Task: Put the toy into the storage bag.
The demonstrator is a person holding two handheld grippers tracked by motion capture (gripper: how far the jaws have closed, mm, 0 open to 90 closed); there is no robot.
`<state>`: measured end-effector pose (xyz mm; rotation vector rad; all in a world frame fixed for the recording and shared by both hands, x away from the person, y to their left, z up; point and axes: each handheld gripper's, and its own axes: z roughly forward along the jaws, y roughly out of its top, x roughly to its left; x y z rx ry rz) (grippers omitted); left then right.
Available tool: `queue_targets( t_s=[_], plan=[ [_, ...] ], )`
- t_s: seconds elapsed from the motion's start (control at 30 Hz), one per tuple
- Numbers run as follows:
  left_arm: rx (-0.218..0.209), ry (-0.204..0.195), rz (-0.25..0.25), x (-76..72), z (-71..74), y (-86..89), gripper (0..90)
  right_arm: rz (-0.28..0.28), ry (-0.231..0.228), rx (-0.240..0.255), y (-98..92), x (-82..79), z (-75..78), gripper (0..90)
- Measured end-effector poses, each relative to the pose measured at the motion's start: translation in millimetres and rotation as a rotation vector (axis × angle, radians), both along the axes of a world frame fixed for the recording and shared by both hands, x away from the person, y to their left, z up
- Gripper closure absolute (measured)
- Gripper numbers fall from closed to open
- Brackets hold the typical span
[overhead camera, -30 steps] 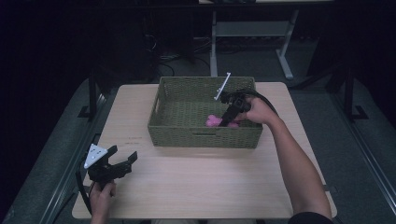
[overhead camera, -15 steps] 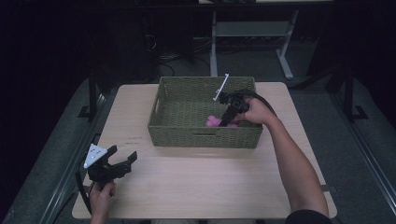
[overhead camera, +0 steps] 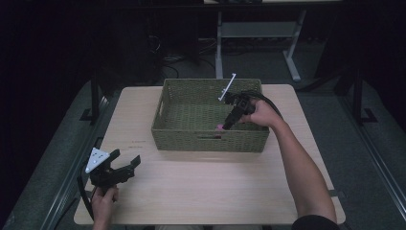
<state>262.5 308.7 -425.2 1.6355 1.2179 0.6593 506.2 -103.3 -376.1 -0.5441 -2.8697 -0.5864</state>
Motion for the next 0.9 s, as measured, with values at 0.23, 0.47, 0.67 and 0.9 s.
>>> queue_targets(
  t_s=[0.23, 0.47, 0.67, 0.9],
  plan=[
    [-0.007, -0.001, 0.004, -0.4, -0.2, 0.6, 13.0, -0.011, -0.009, 0.018, -5.4, -5.3, 6.9, 49.0],
    [-0.005, 0.002, 0.001, -0.9, -0.1, 0.0, 13.0, -0.02, -0.03, 0.036, -10.4, -13.3, 21.0, 46.0],
    [-0.005, 0.001, 0.002, -0.6, -0.4, -0.2, 13.0, -0.031, -0.043, 0.046, -14.6, -17.3, 29.2, 44.2],
    [-0.007, 0.001, 0.002, -0.6, -0.5, -0.4, 13.0, -0.042, -0.052, 0.055, -19.6, -24.4, 39.6, 41.7]
  ],
)
